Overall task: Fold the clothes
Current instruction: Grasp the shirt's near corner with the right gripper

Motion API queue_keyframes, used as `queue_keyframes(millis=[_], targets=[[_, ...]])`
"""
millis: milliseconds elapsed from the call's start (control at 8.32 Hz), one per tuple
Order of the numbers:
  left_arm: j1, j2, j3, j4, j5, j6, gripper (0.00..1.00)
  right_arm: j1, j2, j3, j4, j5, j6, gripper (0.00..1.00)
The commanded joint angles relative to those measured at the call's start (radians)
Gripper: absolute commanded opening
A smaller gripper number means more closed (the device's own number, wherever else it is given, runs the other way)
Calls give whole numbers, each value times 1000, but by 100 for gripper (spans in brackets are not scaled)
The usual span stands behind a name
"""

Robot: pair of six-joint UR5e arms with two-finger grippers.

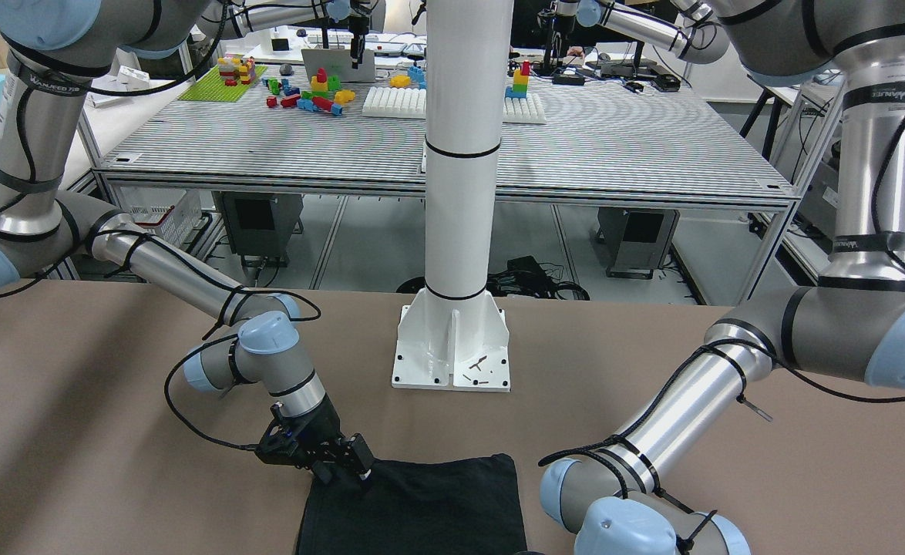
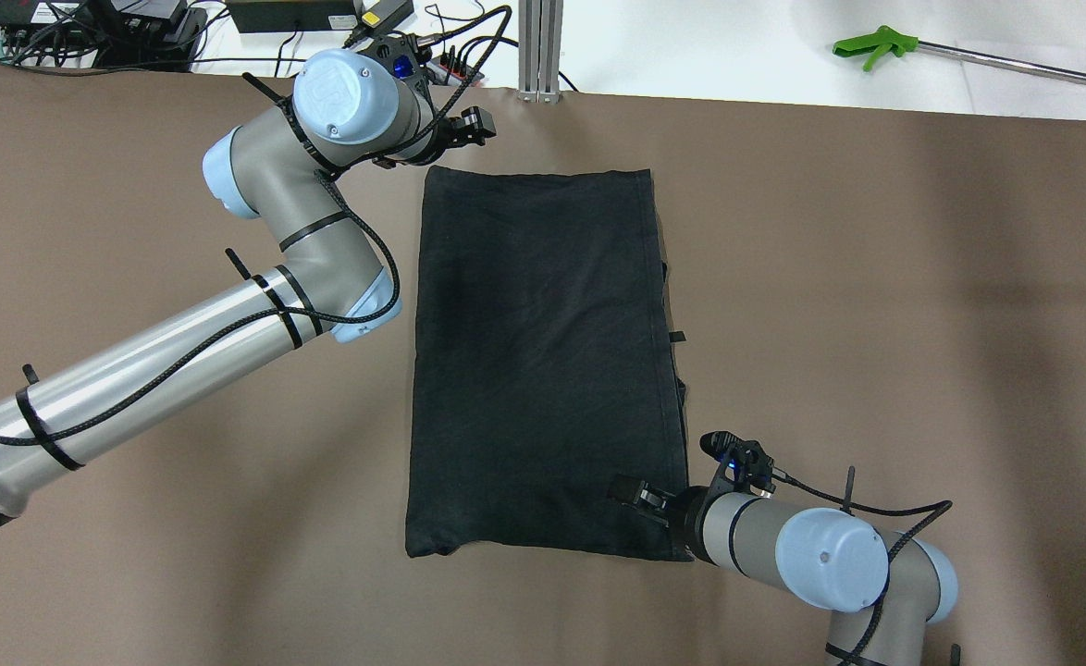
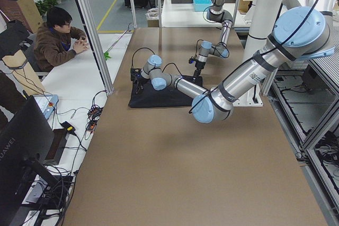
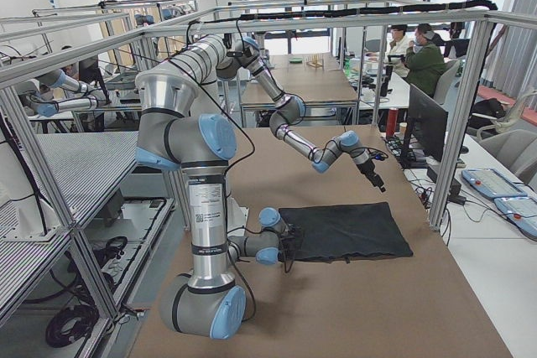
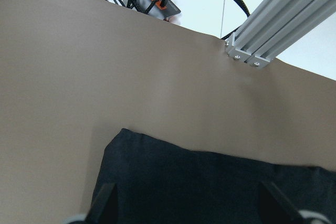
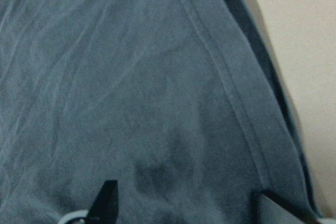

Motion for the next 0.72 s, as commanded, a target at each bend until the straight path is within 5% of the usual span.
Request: queue_keyframes(millis=[0, 120, 240, 601], targets=[[-1, 2, 4, 2, 1, 6, 95, -1, 66, -42, -2, -4, 4, 73], [-1, 2, 4, 2, 3, 8, 95, -1, 75, -42, -4, -13, 5, 22], [0, 2, 4, 2, 3, 8, 95, 0, 81, -37, -2, -13, 7, 0], [2, 0, 3, 2, 1, 5, 95, 11, 83, -34, -1, -13, 14, 0]])
